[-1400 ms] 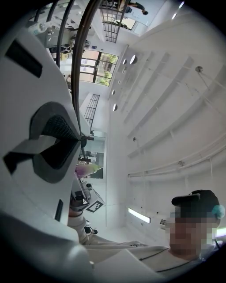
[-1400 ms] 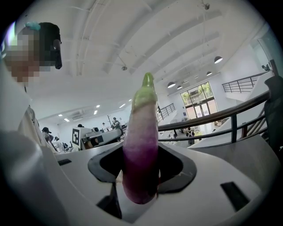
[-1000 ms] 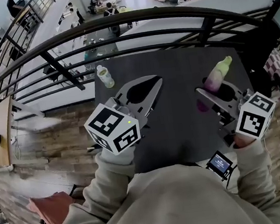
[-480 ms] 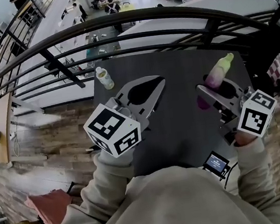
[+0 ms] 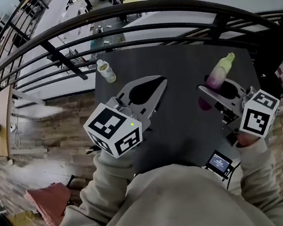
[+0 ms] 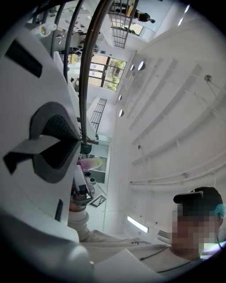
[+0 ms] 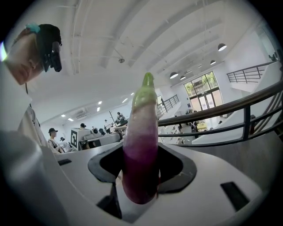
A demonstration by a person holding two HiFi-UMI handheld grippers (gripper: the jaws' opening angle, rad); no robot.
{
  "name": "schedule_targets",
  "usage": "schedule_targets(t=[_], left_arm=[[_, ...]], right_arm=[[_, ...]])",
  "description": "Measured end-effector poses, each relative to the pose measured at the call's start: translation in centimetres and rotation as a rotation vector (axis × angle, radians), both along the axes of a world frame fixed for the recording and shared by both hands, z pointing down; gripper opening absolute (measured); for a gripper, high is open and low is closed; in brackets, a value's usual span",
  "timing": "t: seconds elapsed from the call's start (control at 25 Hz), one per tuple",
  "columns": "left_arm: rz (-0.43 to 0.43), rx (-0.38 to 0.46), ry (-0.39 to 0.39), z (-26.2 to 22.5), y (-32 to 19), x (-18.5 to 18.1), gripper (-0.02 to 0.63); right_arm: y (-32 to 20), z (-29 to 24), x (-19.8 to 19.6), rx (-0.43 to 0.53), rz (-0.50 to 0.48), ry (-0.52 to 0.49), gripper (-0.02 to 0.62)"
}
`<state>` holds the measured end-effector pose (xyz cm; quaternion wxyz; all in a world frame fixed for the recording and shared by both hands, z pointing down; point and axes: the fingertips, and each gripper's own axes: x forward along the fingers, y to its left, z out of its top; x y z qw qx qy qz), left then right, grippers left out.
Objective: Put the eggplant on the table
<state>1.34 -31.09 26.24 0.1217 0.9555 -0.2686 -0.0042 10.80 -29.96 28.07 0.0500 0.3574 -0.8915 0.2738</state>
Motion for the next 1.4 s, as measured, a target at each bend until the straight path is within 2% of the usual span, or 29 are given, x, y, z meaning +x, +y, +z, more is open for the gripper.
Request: schedule_targets(t=[0.24,0.44,0.68,1.2,1.4], left_arm=[[-0.022,-0.082,0.0,3.4,0.2,-0.5,0.002],[-0.028,-0.117,0.0,4.7,0.6,-0.6,0.002],[-0.033,-0.197,0.047,7.4,0.9,-0.5,0.002],[-0.059,-0.294,0.006,13.0,1.7,-0.4,0.002],[-0.072,-0.339,0.005,15.4,2.4,-0.4,0.002]], right_arm=[[-0.1,2.2,0.0,-0.045,-0.014,0.0,0.222],[0.3,3.4,-0.2,-0.081,-0.021,0.001,0.222],[0.2,6.2,0.5,-0.128,-0.002,0.001,0.222],[0.3,10.5,1.9,-0.215,0.013,0.023,0.222],[0.6,12.4,1.5,-0.259,0.016,-0.004,0.222]])
